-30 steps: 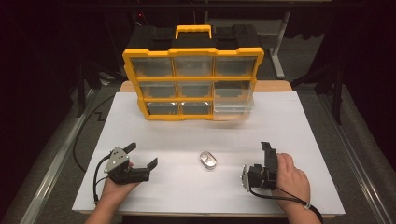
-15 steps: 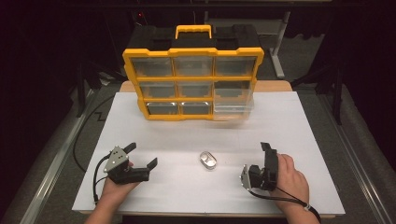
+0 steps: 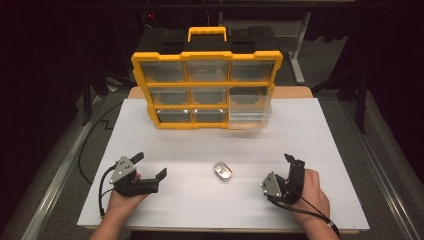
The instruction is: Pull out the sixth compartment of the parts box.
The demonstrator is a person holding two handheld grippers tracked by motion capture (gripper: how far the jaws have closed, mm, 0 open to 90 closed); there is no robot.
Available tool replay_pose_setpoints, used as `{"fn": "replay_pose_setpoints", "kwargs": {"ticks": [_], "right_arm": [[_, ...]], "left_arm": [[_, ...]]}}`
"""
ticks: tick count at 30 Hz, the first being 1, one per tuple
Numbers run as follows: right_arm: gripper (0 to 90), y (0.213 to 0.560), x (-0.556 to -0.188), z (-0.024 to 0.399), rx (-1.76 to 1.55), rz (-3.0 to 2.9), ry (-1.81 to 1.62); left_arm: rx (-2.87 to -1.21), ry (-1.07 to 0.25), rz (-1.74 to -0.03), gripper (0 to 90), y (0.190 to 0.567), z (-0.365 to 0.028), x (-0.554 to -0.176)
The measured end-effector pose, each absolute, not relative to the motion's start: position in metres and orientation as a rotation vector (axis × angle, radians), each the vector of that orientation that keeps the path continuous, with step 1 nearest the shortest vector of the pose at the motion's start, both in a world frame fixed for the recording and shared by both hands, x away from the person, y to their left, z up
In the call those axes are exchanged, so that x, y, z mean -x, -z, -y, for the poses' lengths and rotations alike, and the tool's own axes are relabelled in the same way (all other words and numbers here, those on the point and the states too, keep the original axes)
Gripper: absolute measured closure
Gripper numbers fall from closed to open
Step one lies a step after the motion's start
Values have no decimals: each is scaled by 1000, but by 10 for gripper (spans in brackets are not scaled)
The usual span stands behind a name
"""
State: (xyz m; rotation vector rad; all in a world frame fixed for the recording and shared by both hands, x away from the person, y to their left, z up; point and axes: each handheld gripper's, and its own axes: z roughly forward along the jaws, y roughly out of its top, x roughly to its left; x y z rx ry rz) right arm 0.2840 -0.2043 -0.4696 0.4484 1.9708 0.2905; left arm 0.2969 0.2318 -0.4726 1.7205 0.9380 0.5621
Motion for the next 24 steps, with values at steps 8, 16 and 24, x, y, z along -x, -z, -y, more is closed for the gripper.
{"fn": "replay_pose_setpoints", "kwargs": {"ticks": [8, 16, 24], "right_arm": [[4, 470, -285, 217, -667, -1962, -475], [4, 472, -285, 235, -929, -1975, -698], [5, 473, -278, 251, -1043, -1953, -869]], "left_arm": [[-1713, -563, -952, 2, 472, -234, -298], [-1725, -551, -945, 2, 473, -234, -299], [-1726, -534, -945, 2, 473, -235, -301]]}}
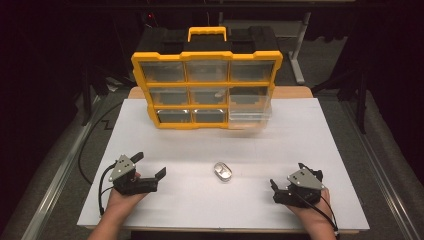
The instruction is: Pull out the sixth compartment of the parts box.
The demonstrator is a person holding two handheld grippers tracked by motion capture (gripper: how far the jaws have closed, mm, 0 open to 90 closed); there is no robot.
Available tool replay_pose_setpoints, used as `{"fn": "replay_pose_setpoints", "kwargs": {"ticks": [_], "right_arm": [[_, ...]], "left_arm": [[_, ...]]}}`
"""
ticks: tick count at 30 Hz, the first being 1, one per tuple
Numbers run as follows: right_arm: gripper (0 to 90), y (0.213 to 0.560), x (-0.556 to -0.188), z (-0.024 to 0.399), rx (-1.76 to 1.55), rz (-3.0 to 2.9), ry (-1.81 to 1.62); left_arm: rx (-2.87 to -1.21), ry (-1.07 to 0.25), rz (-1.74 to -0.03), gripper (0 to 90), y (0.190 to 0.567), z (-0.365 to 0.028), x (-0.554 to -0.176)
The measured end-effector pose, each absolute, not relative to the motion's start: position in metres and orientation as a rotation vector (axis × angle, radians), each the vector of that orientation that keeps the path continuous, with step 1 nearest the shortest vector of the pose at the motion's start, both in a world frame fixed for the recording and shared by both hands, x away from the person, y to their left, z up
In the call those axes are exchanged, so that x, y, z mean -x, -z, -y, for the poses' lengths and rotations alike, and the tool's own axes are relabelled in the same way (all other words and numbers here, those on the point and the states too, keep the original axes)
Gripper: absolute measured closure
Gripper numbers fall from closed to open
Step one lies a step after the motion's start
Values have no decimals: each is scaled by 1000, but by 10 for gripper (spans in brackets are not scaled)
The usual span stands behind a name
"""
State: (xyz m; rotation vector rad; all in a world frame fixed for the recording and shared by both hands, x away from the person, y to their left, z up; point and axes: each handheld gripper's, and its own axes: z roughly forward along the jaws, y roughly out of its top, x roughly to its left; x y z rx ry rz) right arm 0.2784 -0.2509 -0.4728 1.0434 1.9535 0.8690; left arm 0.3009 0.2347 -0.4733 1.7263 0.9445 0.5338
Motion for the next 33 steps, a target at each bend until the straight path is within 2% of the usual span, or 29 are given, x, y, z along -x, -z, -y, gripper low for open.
{"fn": "replay_pose_setpoints", "kwargs": {"ticks": [15, 33], "right_arm": [[3, 473, -283, 268, -1243, -1898, -1255], [3, 470, -283, 264, -1215, -1865, -1271]], "left_arm": [[-1700, -524, -947, 2, 472, -235, -302], [-1717, -511, -958, 2, 473, -234, -301]]}}
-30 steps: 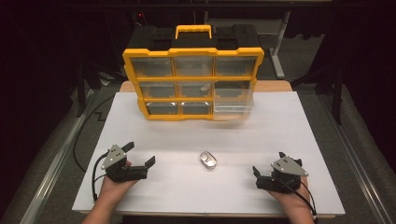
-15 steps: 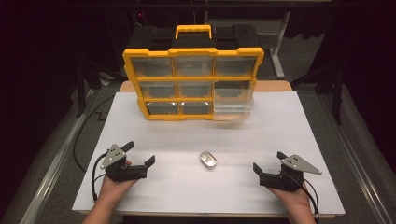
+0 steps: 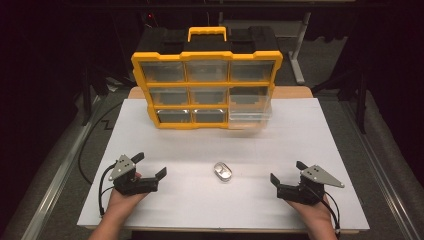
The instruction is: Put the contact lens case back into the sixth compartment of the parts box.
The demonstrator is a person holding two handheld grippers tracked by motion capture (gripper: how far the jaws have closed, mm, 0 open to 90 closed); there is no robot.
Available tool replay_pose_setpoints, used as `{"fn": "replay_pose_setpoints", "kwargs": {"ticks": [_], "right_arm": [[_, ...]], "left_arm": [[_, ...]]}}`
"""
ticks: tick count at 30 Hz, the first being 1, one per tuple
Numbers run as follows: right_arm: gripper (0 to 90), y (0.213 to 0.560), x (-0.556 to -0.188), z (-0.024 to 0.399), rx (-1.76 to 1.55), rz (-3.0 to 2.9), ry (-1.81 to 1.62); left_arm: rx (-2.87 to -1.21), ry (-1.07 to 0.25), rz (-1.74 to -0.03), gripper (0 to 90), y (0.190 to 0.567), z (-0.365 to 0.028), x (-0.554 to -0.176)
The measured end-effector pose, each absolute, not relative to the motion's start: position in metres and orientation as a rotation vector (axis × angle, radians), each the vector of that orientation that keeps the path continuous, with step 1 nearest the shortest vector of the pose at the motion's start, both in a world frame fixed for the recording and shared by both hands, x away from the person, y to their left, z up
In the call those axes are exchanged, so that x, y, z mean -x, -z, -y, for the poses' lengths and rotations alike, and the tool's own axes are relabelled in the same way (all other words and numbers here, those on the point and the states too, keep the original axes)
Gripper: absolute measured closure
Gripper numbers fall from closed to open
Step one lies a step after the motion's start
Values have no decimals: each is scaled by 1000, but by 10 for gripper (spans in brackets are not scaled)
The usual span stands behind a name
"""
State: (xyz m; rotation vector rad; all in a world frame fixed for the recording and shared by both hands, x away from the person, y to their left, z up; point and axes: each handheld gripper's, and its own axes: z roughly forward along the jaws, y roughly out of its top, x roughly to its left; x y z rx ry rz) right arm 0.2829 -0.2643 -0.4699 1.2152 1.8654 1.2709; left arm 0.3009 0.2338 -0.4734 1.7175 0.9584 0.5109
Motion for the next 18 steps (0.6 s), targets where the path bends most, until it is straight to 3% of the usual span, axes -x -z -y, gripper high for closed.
{"fn": "replay_pose_setpoints", "kwargs": {"ticks": [18], "right_arm": [[3, 467, -283, 256, -1194, -1928, -1159]], "left_arm": [[-1724, -518, -950, 2, 472, -233, -296]]}}
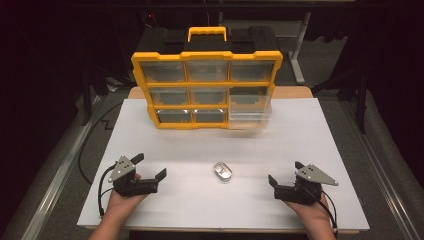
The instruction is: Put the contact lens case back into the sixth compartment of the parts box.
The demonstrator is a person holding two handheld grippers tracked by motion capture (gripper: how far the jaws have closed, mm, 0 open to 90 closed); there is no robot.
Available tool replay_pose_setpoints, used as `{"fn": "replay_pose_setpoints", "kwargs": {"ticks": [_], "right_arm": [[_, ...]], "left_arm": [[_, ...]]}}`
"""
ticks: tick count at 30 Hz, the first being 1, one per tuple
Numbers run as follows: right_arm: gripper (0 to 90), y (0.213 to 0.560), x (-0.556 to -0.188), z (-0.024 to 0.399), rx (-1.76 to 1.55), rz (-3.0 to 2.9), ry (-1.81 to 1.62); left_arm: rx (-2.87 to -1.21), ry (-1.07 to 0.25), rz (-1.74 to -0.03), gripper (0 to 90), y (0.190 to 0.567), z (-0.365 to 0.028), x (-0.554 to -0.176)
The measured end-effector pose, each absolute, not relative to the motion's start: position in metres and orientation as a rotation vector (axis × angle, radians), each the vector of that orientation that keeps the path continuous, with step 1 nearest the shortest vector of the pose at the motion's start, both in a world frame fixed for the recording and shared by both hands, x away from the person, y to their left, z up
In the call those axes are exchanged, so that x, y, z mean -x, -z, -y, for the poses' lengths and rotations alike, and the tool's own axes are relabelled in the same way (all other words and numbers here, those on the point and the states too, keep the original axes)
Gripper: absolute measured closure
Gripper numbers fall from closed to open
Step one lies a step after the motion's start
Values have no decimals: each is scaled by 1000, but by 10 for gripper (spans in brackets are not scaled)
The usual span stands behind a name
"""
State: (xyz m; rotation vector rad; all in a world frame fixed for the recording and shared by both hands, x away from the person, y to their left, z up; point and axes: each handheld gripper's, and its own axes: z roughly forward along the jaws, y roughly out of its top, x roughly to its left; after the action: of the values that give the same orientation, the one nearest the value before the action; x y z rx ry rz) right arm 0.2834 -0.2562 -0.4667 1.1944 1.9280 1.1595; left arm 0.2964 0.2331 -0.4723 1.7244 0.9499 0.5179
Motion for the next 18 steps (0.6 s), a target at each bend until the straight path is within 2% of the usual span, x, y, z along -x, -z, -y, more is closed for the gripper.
{"fn": "replay_pose_setpoints", "kwargs": {"ticks": [18], "right_arm": [[2, 471, -287, 247, -1228, -2052, -1023]], "left_arm": [[-1738, -516, -944, 2, 474, -232, -298]]}}
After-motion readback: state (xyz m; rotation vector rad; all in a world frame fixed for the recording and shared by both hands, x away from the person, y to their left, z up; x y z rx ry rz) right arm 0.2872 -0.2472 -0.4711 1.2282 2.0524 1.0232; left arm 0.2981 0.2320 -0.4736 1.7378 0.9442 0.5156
